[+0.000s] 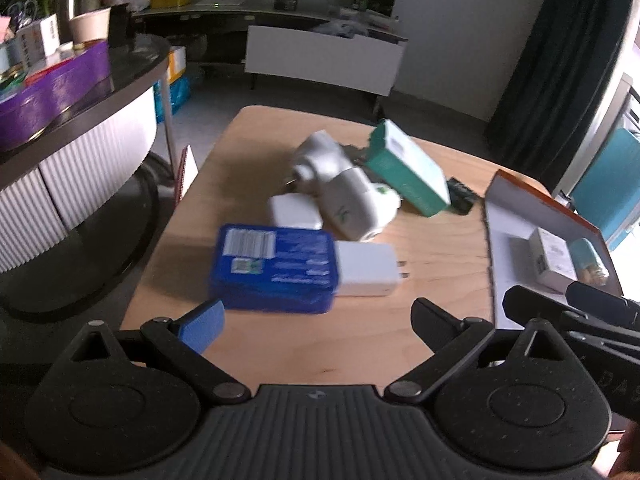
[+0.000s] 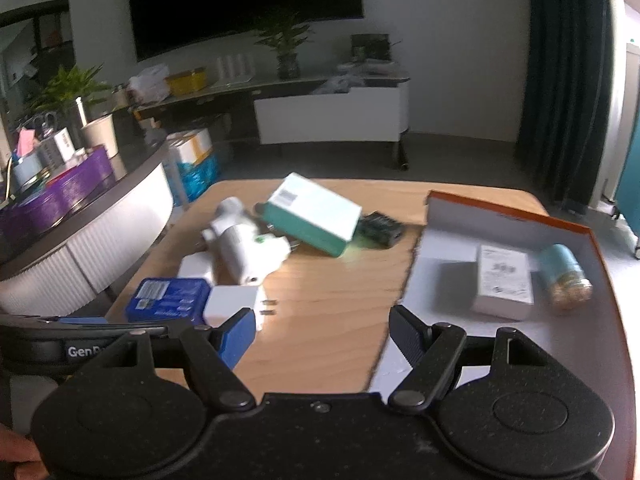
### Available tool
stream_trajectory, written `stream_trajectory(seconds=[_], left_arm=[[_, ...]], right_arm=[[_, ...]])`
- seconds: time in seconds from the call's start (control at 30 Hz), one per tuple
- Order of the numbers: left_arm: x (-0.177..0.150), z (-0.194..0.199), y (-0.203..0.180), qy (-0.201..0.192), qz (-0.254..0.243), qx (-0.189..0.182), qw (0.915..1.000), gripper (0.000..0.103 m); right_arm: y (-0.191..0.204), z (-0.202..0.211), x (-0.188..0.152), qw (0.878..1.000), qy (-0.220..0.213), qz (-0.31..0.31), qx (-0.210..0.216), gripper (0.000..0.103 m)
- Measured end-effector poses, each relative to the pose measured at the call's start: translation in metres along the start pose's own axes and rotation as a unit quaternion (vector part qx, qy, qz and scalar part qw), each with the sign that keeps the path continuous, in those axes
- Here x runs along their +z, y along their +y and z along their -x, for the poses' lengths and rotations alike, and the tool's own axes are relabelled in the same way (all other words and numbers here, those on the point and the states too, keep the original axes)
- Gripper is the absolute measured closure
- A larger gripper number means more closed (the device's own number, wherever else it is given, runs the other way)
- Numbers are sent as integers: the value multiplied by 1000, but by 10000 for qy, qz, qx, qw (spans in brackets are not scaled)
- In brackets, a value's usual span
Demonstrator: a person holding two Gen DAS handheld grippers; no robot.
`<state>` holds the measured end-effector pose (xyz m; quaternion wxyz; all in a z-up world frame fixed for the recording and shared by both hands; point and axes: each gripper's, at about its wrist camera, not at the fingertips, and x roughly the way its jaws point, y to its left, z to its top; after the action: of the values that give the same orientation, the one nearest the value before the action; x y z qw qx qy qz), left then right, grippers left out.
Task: Organize rigid objects
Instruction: 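Withdraw both grippers from the tray back toward the table, then grasp the blue tin box with the left gripper while the right gripper grasps the white adapter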
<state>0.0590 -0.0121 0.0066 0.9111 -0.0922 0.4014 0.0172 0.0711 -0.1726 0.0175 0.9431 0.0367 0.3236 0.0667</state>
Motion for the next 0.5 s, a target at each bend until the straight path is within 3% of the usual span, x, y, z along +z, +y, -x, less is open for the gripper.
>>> stream_trajectory(seconds=[0.3, 0.5], left_arm=[[0, -24, 20, 68, 212, 506, 9985, 0], [4, -43, 19, 115, 90, 478, 9987, 0]], right_arm=[[-3, -3, -4, 9999, 58, -94, -18, 16], [-6, -4, -5, 9999, 77, -130, -43, 16]])
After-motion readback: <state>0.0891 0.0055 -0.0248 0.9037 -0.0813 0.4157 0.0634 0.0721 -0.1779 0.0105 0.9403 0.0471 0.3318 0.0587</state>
